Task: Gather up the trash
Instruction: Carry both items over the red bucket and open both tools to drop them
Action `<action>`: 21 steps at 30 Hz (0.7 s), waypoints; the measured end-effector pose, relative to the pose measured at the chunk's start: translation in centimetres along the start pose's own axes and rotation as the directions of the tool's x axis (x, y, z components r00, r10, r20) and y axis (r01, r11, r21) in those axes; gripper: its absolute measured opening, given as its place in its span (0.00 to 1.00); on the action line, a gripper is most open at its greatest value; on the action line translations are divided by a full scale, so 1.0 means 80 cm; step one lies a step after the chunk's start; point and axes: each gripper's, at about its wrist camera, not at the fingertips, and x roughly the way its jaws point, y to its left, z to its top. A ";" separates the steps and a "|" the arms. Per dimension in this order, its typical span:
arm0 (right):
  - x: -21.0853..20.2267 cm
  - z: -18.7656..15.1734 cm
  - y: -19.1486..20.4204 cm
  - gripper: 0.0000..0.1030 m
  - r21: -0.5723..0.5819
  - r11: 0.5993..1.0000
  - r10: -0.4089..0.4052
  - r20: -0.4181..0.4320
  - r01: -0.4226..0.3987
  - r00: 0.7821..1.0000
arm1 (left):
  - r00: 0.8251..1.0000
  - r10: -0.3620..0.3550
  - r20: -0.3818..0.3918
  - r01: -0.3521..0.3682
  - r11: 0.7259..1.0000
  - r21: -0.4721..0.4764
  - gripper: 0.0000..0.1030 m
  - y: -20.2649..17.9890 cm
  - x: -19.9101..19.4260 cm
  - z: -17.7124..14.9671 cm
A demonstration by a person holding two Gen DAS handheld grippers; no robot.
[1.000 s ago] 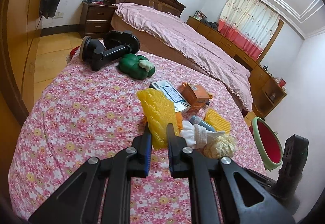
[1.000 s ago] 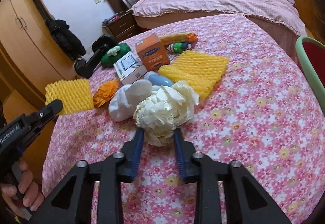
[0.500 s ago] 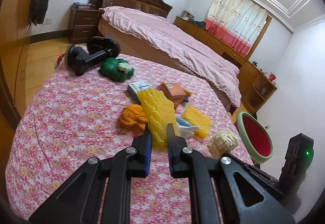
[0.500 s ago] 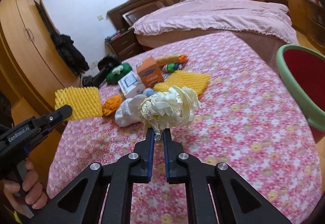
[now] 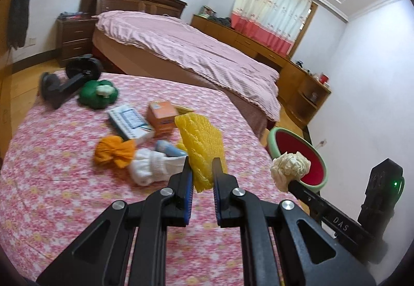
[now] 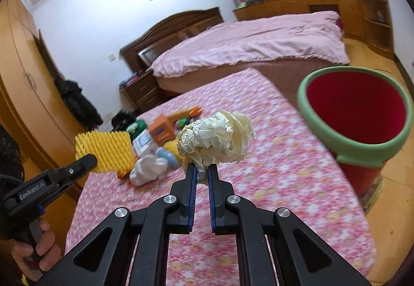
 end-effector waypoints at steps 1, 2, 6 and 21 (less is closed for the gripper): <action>-0.004 0.002 -0.006 0.09 0.011 1.000 -0.006 0.009 0.006 1.000 | 1.000 -0.007 -0.006 0.007 1.000 0.008 0.12 -0.005 0.003 0.001; -0.010 0.004 -0.014 0.09 0.026 1.000 -0.013 0.019 0.012 1.000 | 1.000 -0.016 -0.014 0.016 1.000 0.017 0.12 -0.012 0.007 0.001; -0.023 0.009 -0.038 0.09 0.053 0.998 -0.047 0.043 0.045 0.998 | 0.998 -0.043 -0.038 0.045 0.997 0.069 0.12 -0.044 0.026 0.006; -0.056 0.040 -0.137 0.08 0.172 0.971 -0.186 0.112 0.165 0.976 | 0.980 -0.133 -0.149 0.162 0.966 0.203 0.12 -0.156 0.125 0.013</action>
